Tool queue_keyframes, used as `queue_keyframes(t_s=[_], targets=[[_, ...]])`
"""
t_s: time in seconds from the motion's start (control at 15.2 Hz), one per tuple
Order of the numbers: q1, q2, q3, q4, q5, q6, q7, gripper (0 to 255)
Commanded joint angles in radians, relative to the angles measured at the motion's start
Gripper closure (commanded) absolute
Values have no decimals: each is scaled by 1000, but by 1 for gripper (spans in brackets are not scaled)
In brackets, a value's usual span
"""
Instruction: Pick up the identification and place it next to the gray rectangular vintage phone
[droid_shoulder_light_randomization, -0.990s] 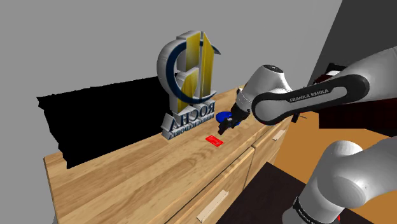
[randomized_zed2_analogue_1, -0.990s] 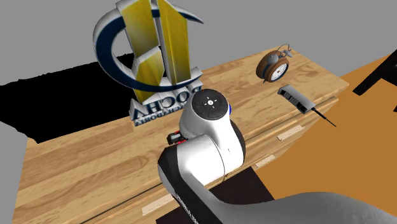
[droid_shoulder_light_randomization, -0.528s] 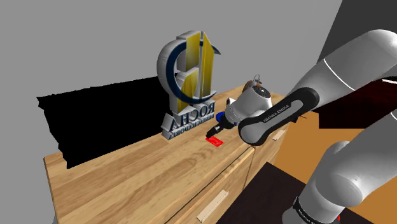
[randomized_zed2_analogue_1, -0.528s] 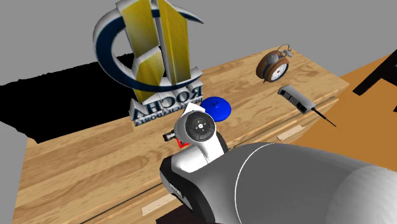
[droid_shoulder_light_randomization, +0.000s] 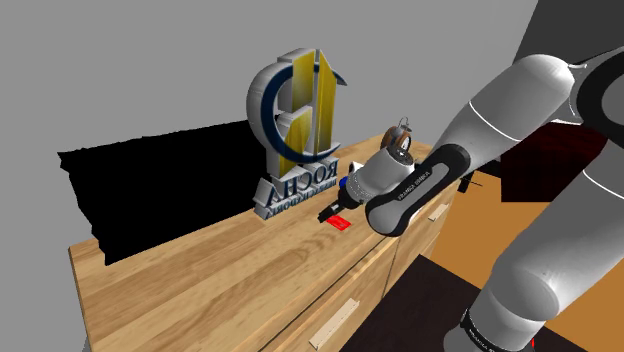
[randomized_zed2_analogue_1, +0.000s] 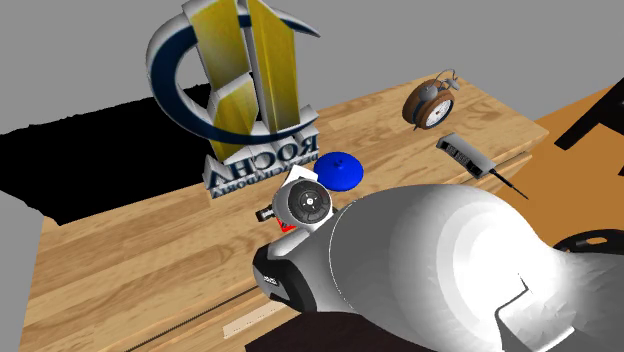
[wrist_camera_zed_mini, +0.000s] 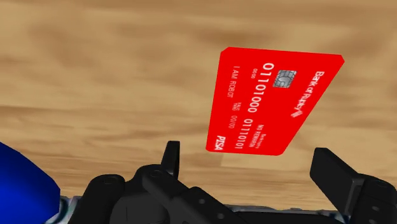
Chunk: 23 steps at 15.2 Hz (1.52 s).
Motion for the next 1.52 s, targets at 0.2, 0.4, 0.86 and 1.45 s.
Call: queue_keyframes(t_s=[0.2, 0.4, 0.86, 1.45], targets=[[-12, 9, 13, 4, 0, 6, 1, 0], [-12, 9, 13, 4, 0, 6, 1, 255], [-46, 24, 50, 16, 3, 10, 3, 255], [87, -107, -83, 19, 18, -126, -16, 255]])
